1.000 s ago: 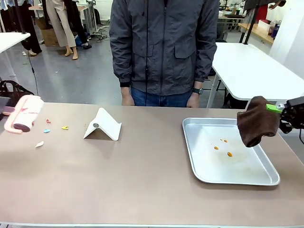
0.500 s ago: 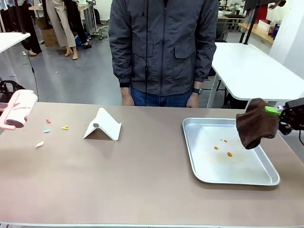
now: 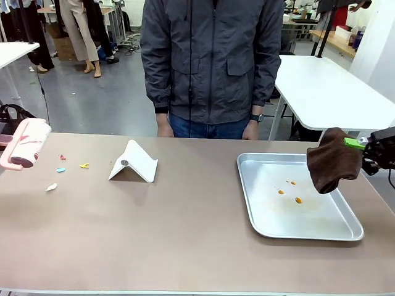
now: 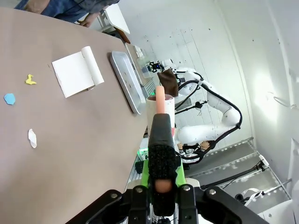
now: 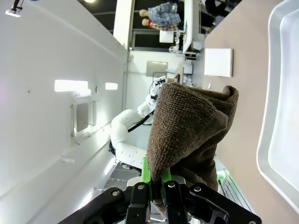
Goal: Clean the surface of the table.
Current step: If a person points to the right, clean the right side of the table with your right hand, and if they point to the left, clean the left side with your left hand.
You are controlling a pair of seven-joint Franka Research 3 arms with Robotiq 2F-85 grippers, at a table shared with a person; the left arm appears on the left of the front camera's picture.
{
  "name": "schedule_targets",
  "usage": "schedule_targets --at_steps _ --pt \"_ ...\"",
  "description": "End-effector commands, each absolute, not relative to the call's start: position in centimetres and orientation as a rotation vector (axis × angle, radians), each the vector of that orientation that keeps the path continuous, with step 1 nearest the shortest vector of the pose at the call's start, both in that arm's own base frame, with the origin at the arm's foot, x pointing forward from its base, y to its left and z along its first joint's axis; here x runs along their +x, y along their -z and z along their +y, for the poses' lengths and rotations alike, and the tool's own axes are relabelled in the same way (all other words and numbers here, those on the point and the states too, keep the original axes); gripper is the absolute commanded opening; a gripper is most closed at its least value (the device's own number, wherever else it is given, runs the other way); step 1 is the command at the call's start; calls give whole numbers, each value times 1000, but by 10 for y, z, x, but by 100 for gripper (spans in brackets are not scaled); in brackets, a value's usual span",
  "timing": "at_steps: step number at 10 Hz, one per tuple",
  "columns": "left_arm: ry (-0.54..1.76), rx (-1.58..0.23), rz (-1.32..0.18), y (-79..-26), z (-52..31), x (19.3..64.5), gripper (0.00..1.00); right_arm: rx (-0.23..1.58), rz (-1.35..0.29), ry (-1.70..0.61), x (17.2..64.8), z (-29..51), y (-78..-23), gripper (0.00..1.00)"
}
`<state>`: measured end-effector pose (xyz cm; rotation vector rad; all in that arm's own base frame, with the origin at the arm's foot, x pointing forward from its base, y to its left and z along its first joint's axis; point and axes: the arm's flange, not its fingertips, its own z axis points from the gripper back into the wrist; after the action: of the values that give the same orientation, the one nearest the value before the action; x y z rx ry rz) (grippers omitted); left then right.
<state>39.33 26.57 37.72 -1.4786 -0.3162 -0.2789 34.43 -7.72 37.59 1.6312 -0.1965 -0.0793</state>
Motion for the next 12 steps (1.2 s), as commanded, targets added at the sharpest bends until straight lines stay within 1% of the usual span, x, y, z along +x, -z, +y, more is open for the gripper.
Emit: schedule_targets --at_steps 1,12 --pt "267 -1482 -311 -382 261 388 0 1647 -211 79 345 -78 -379 0" --pt "267 -1482 -311 -382 261 388 0 1647 -211 79 345 -78 -379 0"
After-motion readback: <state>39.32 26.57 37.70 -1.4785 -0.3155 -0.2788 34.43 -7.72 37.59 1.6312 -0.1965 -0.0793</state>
